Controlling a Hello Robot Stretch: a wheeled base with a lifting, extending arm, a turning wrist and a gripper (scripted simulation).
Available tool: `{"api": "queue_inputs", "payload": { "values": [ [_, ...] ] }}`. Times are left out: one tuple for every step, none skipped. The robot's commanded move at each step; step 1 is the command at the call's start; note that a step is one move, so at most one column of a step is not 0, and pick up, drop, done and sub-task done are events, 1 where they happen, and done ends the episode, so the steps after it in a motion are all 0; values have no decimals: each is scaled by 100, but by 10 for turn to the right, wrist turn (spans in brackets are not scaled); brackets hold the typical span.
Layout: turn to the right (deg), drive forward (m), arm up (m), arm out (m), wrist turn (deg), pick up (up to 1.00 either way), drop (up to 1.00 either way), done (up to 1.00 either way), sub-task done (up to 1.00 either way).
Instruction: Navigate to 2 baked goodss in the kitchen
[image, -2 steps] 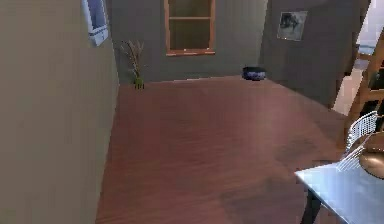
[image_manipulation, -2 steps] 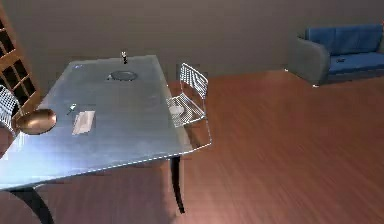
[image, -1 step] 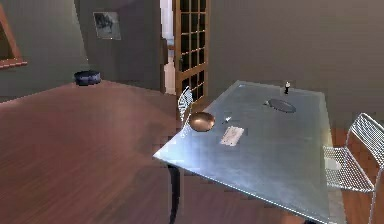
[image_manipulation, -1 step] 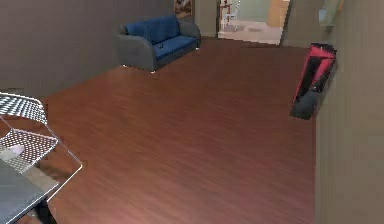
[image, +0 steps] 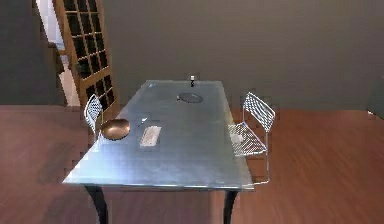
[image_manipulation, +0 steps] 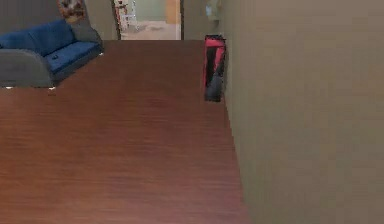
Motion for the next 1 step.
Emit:
{"api": "queue_inputs", "payload": {
  "values": [
    [0,5,0,0,0,0,0,0,0]
  ]
}}
